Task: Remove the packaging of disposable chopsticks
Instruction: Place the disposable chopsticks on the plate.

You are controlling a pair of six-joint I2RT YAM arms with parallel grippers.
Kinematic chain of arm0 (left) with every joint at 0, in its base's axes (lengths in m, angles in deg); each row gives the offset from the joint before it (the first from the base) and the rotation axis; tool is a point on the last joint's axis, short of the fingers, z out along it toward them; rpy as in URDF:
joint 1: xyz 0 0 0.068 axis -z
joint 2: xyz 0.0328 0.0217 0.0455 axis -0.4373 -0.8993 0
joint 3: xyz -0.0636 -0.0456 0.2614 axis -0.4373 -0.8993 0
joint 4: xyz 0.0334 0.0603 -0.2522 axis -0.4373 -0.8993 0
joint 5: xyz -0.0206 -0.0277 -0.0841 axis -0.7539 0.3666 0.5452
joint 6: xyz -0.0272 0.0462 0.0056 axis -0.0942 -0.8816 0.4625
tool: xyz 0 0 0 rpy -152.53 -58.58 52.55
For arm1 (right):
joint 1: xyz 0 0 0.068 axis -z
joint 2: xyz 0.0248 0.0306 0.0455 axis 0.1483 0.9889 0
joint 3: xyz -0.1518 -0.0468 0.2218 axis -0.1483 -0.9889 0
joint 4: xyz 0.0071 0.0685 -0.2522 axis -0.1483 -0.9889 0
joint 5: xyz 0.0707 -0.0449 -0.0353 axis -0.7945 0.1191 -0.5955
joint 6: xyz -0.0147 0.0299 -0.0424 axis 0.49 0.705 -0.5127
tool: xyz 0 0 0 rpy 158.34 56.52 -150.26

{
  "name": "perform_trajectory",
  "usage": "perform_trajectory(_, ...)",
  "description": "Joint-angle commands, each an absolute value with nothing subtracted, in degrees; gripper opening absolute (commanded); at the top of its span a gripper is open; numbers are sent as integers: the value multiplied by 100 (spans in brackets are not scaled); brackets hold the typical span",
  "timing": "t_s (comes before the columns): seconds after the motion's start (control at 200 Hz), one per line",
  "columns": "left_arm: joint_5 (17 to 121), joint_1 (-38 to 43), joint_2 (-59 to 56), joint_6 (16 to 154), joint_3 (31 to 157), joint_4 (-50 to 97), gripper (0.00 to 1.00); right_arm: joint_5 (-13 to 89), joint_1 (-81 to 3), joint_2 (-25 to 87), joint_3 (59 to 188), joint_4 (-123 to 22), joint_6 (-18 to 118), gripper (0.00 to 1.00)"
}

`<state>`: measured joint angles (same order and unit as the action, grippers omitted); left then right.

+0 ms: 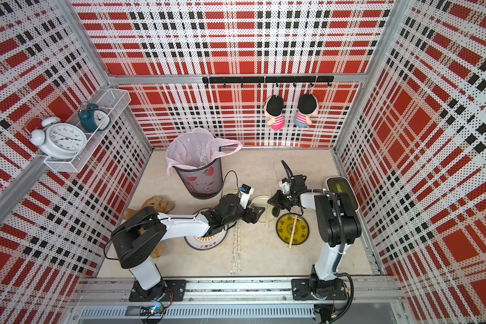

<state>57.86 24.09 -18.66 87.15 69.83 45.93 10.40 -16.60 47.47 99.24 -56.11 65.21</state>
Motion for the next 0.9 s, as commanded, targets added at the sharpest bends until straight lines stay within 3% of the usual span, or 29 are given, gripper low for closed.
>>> perform_trajectory(0.0,5881,2339,-1726,8763,6864,4801,87,1106,-1609,4797,10032,-5629,6445,16)
perform_trajectory(0.892,5871,2311,-1482,8792,6701,4884,88,1218,-1609,4293,9884,-5669,6445,22)
